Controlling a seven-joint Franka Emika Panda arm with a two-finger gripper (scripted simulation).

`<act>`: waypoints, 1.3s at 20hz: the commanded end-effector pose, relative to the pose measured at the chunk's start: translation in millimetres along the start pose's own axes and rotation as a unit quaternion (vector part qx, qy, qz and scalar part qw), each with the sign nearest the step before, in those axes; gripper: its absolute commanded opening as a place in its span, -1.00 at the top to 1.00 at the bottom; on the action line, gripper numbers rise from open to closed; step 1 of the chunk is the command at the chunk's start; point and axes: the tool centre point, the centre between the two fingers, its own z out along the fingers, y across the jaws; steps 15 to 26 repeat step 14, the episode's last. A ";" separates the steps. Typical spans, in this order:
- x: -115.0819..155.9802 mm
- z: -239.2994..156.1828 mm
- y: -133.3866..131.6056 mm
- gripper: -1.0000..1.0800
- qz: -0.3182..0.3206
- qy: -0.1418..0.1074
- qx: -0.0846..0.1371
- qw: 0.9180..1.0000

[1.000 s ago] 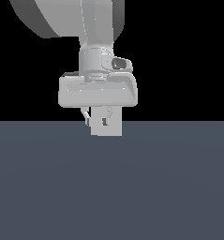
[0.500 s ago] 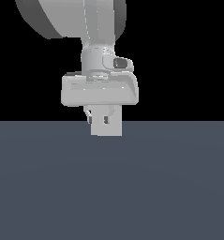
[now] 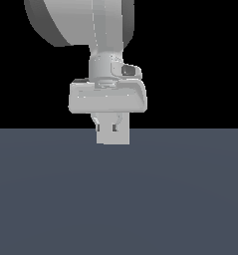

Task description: Plug the charger into the wall socket.

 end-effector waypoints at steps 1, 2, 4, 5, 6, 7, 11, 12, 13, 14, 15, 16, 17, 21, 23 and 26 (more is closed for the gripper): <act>8.6 0.2 0.1 1.00 0.000 0.000 0.000 1.000; 12.6 0.4 0.1 1.00 0.000 0.000 0.000 1.000; 19.5 0.7 0.1 1.00 0.000 0.000 0.000 1.000; 22.5 0.8 0.1 1.00 0.000 0.000 0.000 1.000; 25.1 1.0 0.1 1.00 0.000 0.000 0.000 1.000; 27.4 1.1 0.1 1.00 0.000 0.000 0.000 1.000; 33.3 1.3 -0.1 1.00 0.000 0.000 0.000 1.000; 34.0 1.3 -0.1 1.00 0.000 0.000 0.000 1.000; 34.4 1.3 -0.2 1.00 0.000 0.000 0.000 1.000; 34.6 1.3 -0.2 1.00 0.000 0.000 0.000 1.000; 34.6 1.3 -0.2 1.00 0.000 0.000 0.000 1.000; 34.6 1.3 -0.2 1.00 0.000 0.000 0.000 1.000; 34.6 1.3 -0.2 1.00 0.000 0.000 0.000 1.000; 34.6 1.3 -0.2 1.00 0.000 0.000 0.000 1.000; 34.6 1.3 -0.2 1.00 0.000 0.000 0.000 1.000; 34.6 1.3 -0.2 1.00 0.000 0.000 0.000 1.000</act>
